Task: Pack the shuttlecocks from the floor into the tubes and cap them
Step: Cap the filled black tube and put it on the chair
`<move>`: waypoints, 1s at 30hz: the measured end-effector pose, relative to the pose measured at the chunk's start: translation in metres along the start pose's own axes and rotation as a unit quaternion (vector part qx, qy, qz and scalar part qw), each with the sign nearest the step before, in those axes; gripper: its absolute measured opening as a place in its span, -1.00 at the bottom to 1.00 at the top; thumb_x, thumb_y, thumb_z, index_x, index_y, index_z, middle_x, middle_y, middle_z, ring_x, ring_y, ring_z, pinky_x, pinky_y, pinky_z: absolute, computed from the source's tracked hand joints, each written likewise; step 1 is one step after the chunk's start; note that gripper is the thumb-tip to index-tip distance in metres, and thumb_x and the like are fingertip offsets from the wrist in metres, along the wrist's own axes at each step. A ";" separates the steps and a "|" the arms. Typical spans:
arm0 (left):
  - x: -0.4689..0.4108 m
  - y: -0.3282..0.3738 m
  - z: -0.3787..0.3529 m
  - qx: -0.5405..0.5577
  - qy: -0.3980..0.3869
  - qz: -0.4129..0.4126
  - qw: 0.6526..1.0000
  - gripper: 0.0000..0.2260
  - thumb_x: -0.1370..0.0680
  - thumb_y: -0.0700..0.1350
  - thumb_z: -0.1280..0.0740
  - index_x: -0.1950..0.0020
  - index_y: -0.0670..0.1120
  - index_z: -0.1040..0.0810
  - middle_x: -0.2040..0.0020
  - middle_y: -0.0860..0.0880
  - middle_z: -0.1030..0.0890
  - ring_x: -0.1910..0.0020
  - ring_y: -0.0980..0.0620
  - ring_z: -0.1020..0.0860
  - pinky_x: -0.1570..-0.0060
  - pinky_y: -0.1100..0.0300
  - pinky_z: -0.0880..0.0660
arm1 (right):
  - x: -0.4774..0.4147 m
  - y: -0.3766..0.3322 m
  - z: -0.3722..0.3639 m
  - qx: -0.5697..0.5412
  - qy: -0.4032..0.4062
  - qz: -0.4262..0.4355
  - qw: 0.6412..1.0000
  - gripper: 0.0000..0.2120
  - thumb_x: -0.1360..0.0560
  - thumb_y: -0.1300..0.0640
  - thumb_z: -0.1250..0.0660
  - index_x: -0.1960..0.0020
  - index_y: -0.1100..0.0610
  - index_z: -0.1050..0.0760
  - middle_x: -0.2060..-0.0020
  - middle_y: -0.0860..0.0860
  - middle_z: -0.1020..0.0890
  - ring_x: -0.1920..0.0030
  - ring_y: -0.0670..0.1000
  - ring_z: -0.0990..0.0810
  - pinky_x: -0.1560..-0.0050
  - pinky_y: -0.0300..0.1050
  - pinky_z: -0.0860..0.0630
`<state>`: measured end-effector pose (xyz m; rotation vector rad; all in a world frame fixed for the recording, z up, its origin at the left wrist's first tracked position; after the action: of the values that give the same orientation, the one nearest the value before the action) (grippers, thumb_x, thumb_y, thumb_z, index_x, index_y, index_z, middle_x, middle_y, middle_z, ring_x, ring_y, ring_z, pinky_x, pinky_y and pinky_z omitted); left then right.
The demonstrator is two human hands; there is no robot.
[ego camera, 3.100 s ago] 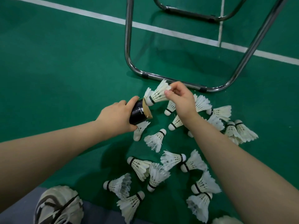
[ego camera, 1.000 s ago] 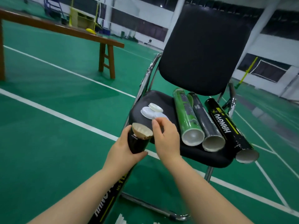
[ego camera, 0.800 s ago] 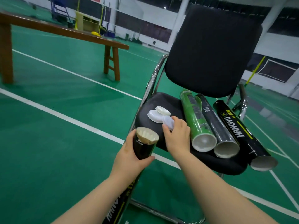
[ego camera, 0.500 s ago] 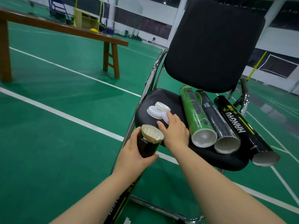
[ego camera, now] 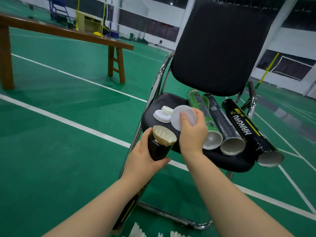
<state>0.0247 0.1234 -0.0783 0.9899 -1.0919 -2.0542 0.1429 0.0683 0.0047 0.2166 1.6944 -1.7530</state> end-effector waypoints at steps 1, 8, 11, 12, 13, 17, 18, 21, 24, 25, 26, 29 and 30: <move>0.002 0.003 0.001 0.004 -0.002 -0.003 1.000 -0.16 -0.30 0.05 -0.53 -0.45 0.16 -0.11 -0.30 0.08 -0.45 -0.22 0.03 -0.44 -0.07 0.24 -0.37 | 0.002 -0.011 0.002 -0.046 -0.003 -0.007 0.999 -0.86 -0.51 0.14 -0.31 -0.04 -0.02 -0.42 0.13 -0.22 -0.49 0.11 -0.19 -0.48 0.20 -0.51 -0.39; 0.019 0.039 0.016 0.018 0.001 -0.045 0.999 -0.21 -0.31 -0.02 -0.53 -0.41 0.16 -0.15 -0.07 0.19 -0.40 -0.02 0.16 -0.39 0.03 0.29 -0.34 | 0.024 -0.037 0.011 -0.049 -0.127 -0.037 0.990 -0.89 -0.53 0.12 -0.27 0.06 0.03 -0.58 0.15 -0.09 -0.62 0.05 -0.03 -0.54 0.11 -0.14 -0.49; 0.028 0.055 0.022 0.008 -0.005 -0.069 0.998 -0.20 -0.31 -0.01 -0.53 -0.42 0.16 -0.15 -0.10 0.19 -0.40 -0.03 0.16 -0.39 0.01 0.27 -0.36 | 0.026 -0.047 0.026 -0.039 -0.127 -0.071 0.989 -0.89 -0.51 0.14 -0.30 0.14 0.05 -0.58 0.22 -0.10 -0.60 0.10 -0.03 -0.53 0.16 -0.15 -0.47; 0.031 0.059 0.024 0.007 -0.007 -0.076 0.997 -0.19 -0.30 -0.01 -0.53 -0.42 0.16 -0.15 -0.14 0.17 -0.43 -0.06 0.14 -0.41 -0.02 0.26 -0.37 | 0.027 -0.051 0.031 -0.039 -0.129 -0.082 0.987 -0.89 -0.50 0.14 -0.31 0.19 0.04 -0.58 0.25 -0.09 -0.60 0.11 -0.02 -0.52 0.15 -0.11 -0.48; 0.033 0.063 0.026 0.007 -0.009 -0.083 0.996 -0.19 -0.30 -0.01 -0.54 -0.42 0.16 -0.15 -0.18 0.14 -0.45 -0.09 0.12 -0.43 -0.04 0.24 -0.38 | 0.028 -0.055 0.037 -0.036 -0.132 -0.089 0.987 -0.87 -0.49 0.14 -0.33 0.23 0.03 -0.58 0.27 -0.08 -0.60 0.13 -0.01 -0.53 0.13 -0.07 -0.49; 0.045 0.077 0.031 -0.004 -0.029 -0.103 0.994 -0.18 -0.28 0.02 -0.54 -0.41 0.22 -0.15 -0.23 0.14 -0.47 -0.15 0.07 -0.47 -0.11 0.16 -0.44 | 0.032 -0.072 0.061 -0.006 -0.140 -0.101 0.985 -0.82 -0.45 0.16 -0.38 0.32 0.02 -0.58 0.31 -0.04 -0.61 0.17 0.02 -0.53 0.11 -0.01 -0.49; 0.048 0.081 0.032 -0.003 -0.035 -0.107 0.994 -0.17 -0.28 0.02 -0.54 -0.40 0.24 -0.14 -0.21 0.16 -0.47 -0.14 0.09 -0.46 -0.10 0.18 -0.43 | 0.033 -0.076 0.067 -0.004 -0.147 -0.108 0.983 -0.83 -0.45 0.16 -0.38 0.32 0.03 -0.58 0.31 -0.02 -0.62 0.17 0.04 -0.53 0.12 -0.01 -0.49; 0.058 0.090 0.032 0.010 -0.046 -0.120 0.992 -0.16 -0.27 0.02 -0.55 -0.40 0.25 -0.14 -0.20 0.19 -0.47 -0.11 0.16 -0.45 -0.06 0.32 -0.36 | 0.035 -0.087 0.084 -0.001 -0.155 -0.131 0.979 -0.89 -0.45 0.18 -0.39 0.25 0.09 -0.61 0.29 0.01 -0.62 0.19 0.02 -0.53 0.20 -0.12 -0.45; 0.068 0.099 0.033 0.017 -0.053 -0.129 0.990 -0.17 -0.26 0.03 -0.55 -0.37 0.28 -0.14 -0.15 0.23 -0.46 -0.08 0.22 -0.43 -0.01 0.39 -0.34 | 0.041 -0.098 0.098 -0.006 -0.162 -0.139 0.977 -0.93 -0.44 0.20 -0.39 0.21 0.14 -0.62 0.30 0.02 -0.62 0.22 0.01 -0.55 0.24 -0.17 -0.44; 0.072 0.103 0.033 0.020 -0.056 -0.133 0.989 -0.19 -0.26 0.02 -0.55 -0.34 0.34 -0.13 -0.12 0.27 -0.45 -0.06 0.25 -0.42 0.02 0.44 -0.34 | 0.044 -0.100 0.102 -0.004 -0.167 -0.138 0.976 -0.93 -0.44 0.20 -0.40 0.22 0.14 -0.62 0.31 0.02 -0.62 0.22 0.01 -0.55 0.24 -0.17 -0.44; 0.075 0.106 0.033 0.022 -0.060 -0.138 0.988 -0.20 -0.26 0.02 -0.55 -0.28 0.40 -0.11 -0.10 0.32 -0.44 -0.05 0.27 -0.42 0.04 0.50 -0.34 | 0.046 -0.103 0.106 -0.001 -0.170 -0.135 0.976 -0.93 -0.43 0.20 -0.40 0.22 0.13 -0.62 0.31 0.02 -0.62 0.23 0.01 -0.55 0.24 -0.17 -0.44; 0.082 0.110 0.032 0.023 -0.074 -0.143 0.987 -0.21 -0.25 0.02 -0.55 -0.19 0.47 -0.07 -0.07 0.41 -0.41 -0.04 0.31 -0.42 0.03 0.59 -0.33 | 0.052 -0.106 0.116 0.001 -0.176 -0.133 0.975 -0.93 -0.43 0.20 -0.41 0.24 0.12 -0.62 0.30 0.01 -0.62 0.23 -0.01 -0.54 0.27 -0.22 -0.43; 0.084 0.110 0.032 0.023 -0.078 -0.144 0.986 -0.20 -0.26 0.01 -0.55 -0.20 0.47 -0.08 -0.07 0.40 -0.41 -0.05 0.30 -0.42 0.02 0.58 -0.33 | 0.054 -0.106 0.118 -0.001 -0.182 -0.135 0.974 -0.92 -0.43 0.20 -0.41 0.24 0.12 -0.61 0.30 0.01 -0.62 0.24 -0.01 -0.54 0.31 -0.26 -0.42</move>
<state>-0.0293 0.0187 0.0010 1.0769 -1.1347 -2.3820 0.0807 -0.0692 0.0781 -0.3342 1.5079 -1.8473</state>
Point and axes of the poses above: each hand's wrist, its own x-axis away from the middle knuckle, its own z-axis out of the back of the hand, y = z × x, the point moved 3 cm from there along -x, towards the middle knuckle
